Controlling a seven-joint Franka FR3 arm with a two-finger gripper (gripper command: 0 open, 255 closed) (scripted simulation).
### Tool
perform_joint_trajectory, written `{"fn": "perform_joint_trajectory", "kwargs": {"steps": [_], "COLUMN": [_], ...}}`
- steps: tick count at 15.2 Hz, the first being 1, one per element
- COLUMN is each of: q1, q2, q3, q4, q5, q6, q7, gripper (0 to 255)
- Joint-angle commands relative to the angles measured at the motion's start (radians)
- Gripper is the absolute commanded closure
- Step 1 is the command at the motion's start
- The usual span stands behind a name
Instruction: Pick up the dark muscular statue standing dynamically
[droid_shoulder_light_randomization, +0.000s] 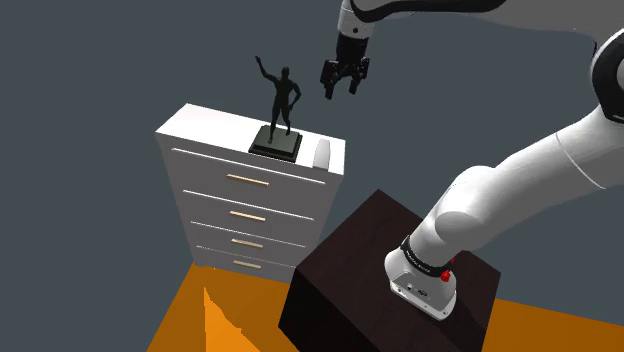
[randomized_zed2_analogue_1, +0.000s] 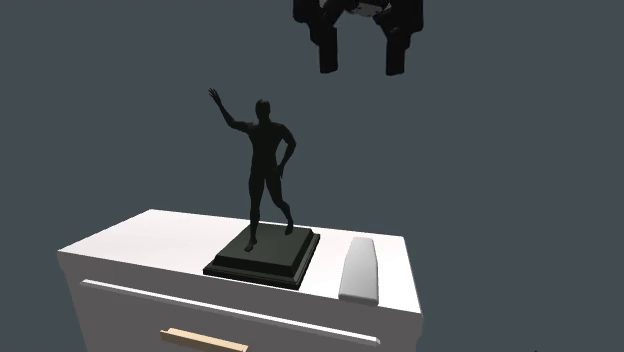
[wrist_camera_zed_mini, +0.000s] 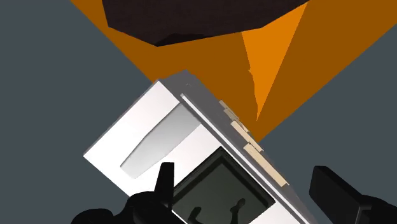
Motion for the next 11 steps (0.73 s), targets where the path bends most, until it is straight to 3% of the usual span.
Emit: {"fn": "perform_joint_trajectory", "kwargs": {"steps": [1,11], "q1": [0.001,-0.005], "q2": [0.072,0.434], "q3": [-0.007,-0.028], "q4": [0.064,0.441], "q5": [0.008,0.068], "q6": [0.023,0.069], "q7": [-0.007,-0.037], "gripper": [0,0]}}
